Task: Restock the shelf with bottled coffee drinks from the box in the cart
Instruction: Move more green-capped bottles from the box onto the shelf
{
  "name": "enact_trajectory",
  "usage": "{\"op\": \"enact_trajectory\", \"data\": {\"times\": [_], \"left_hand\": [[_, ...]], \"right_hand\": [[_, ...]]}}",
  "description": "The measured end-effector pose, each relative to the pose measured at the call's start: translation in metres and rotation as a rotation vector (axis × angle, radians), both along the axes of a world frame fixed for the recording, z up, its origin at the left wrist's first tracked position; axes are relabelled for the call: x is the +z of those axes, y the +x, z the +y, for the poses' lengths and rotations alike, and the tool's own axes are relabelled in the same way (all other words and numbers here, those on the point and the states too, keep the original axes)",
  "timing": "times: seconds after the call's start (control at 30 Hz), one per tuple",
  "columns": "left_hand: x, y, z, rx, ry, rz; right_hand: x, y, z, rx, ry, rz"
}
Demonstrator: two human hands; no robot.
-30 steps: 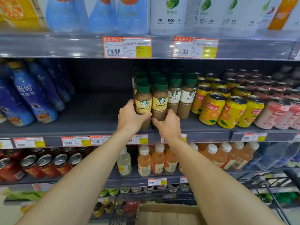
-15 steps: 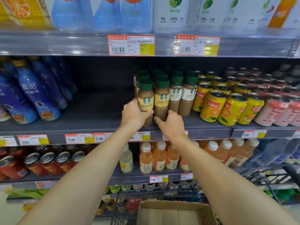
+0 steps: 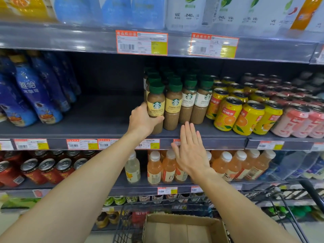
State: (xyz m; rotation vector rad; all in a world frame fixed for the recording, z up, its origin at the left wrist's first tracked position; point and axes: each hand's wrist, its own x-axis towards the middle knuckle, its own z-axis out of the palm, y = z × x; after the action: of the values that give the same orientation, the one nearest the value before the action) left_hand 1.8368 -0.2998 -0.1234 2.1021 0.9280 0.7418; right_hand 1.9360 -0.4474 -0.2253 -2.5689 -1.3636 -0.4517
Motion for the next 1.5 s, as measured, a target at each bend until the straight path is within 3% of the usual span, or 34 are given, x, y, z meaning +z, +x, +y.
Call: {"op": "enact_trajectory", "data": {"times": [0.73, 1.23, 1.5], "left_hand": [[-0.002, 0.007, 0.01, 0.005, -0.017, 0.021], [-0.001, 0.02, 0.02, 0.013, -0.047, 0.039], [0.002, 0.021, -0.002, 0.071, -0.058, 0.139]], "right_hand": [[0.001, -0.006, -0.001, -0.025, -0.097, -0.073], [0.004, -0.004, 0.004, -0.02, -0.161, -0.026], [0.021, -0.013, 0.005, -0.065, -0.284, 0.047]]}}
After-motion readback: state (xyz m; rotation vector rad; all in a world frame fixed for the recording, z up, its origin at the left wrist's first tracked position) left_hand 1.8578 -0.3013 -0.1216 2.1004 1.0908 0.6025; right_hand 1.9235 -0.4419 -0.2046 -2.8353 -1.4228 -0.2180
